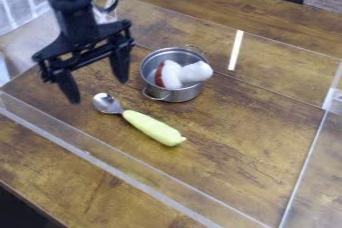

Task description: Move the green spoon to the left

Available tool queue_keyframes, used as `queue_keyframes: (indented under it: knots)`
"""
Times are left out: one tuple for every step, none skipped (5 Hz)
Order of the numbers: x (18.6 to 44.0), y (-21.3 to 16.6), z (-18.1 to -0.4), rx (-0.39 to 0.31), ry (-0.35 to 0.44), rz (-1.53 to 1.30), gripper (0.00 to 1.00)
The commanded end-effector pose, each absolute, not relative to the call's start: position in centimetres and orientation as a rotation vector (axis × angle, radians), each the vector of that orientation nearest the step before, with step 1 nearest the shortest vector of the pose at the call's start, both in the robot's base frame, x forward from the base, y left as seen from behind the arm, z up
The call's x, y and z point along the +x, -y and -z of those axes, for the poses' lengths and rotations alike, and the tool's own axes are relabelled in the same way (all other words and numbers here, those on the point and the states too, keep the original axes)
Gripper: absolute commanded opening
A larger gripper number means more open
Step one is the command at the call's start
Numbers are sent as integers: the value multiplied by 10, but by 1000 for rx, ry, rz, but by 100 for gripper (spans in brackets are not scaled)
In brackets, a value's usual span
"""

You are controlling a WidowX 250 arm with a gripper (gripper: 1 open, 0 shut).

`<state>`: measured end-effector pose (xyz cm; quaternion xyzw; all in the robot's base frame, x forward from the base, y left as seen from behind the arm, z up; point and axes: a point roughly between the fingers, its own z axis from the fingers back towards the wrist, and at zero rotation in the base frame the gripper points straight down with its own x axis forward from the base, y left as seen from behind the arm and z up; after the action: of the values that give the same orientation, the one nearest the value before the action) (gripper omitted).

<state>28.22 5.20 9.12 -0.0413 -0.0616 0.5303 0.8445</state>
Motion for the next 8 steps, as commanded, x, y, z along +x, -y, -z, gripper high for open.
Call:
queue_keyframes:
  knots:
    - [291, -51, -86, -106, 157, -1342, 100]
    - [299, -42, -72, -102, 154, -1487, 100]
    - [306, -35, -62, -103, 145, -1601, 100]
    - [305, -34, -55, -98, 135, -1616, 100]
    - [304, -35, -56, -99, 136, -1618, 0]
    - [302, -28, -62, -100, 138, -1649, 0]
    - [305, -25, -78, -117, 132, -1687, 0]
    - [320, -35, -84, -139, 137, -1637, 0]
